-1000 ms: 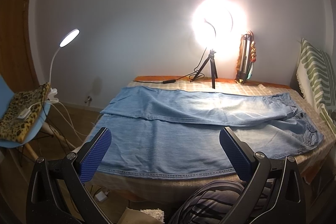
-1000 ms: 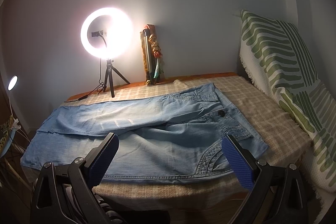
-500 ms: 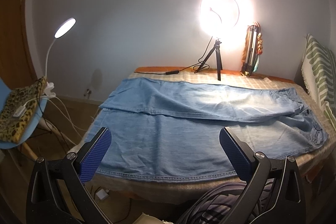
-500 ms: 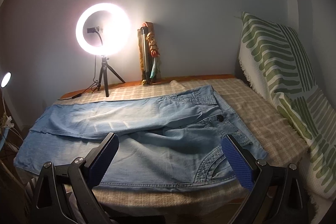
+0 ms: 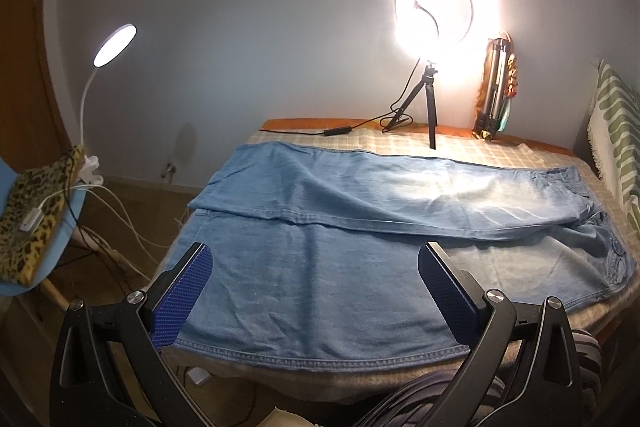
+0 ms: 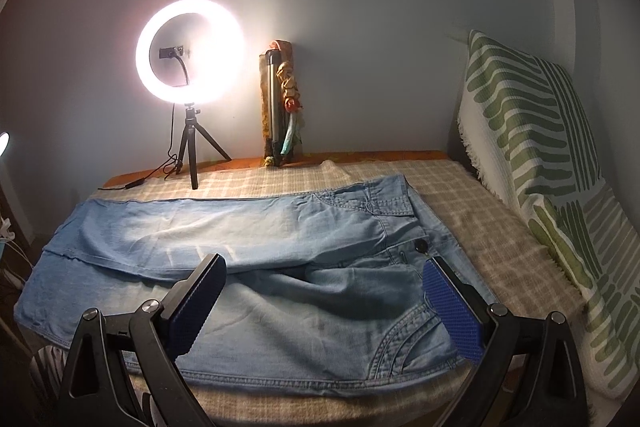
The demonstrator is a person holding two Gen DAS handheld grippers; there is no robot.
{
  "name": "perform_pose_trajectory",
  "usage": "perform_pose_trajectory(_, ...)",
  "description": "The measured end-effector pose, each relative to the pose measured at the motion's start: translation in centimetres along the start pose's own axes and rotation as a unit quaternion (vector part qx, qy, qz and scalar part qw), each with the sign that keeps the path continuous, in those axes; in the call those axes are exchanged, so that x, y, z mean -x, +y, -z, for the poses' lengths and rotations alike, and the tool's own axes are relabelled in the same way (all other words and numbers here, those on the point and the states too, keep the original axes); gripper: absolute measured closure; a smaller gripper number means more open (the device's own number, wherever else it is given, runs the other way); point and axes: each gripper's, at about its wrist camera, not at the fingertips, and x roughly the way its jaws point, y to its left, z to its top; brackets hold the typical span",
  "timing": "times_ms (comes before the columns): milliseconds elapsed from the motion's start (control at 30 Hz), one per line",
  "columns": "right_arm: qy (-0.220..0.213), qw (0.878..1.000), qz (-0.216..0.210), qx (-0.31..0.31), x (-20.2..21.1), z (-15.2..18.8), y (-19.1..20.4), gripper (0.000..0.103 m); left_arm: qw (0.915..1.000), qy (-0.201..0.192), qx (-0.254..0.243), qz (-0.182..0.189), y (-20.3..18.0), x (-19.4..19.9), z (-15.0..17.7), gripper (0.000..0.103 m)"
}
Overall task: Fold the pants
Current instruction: 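Lower the right tool to the jeans hem and close on it while the left tool grasps the other hem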
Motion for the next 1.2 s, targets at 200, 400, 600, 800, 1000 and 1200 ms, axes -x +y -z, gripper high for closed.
perform_pose_trajectory(200,0.000,1.000,-0.003,0.018,-1.6,-1.4,0.8,0.003,1.0000,0.003,-0.004,-0.001,0.6,-1.9,-1.1,0.001)
perform_pose_trajectory(400,-0.008,0.999,-0.007,0.052,-3.1,-3.1,2.1,0.004,0.9999,0.011,-0.013,0.003,1.2,-3.9,-2.3,0.006)
perform_pose_trajectory(600,-0.013,0.995,-0.033,0.095,-5.6,-5.3,4.4,0.007,0.9995,0.019,-0.026,-0.003,1.8,-5.9,-4.0,0.007)
perform_pose_trajectory(800,-0.033,0.987,-0.093,0.123,-8.8,-7.9,6.6,0.007,0.9988,0.037,-0.028,0.013,2.4,-8.6,-6.3,0.017)
perform_pose_trajectory(1000,0.011,0.973,-0.201,0.117,-15.9,-11.3,8.5,0.006,0.9966,0.072,-0.030,0.025,2.4,-13.6,-8.4,0.017)
perform_pose_trajectory(1200,0.053,0.957,-0.235,0.160,-23.6,-12.1,12.0,0.007,0.9938,0.101,-0.037,0.028,1.9,-18.6,-9.5,0.018)
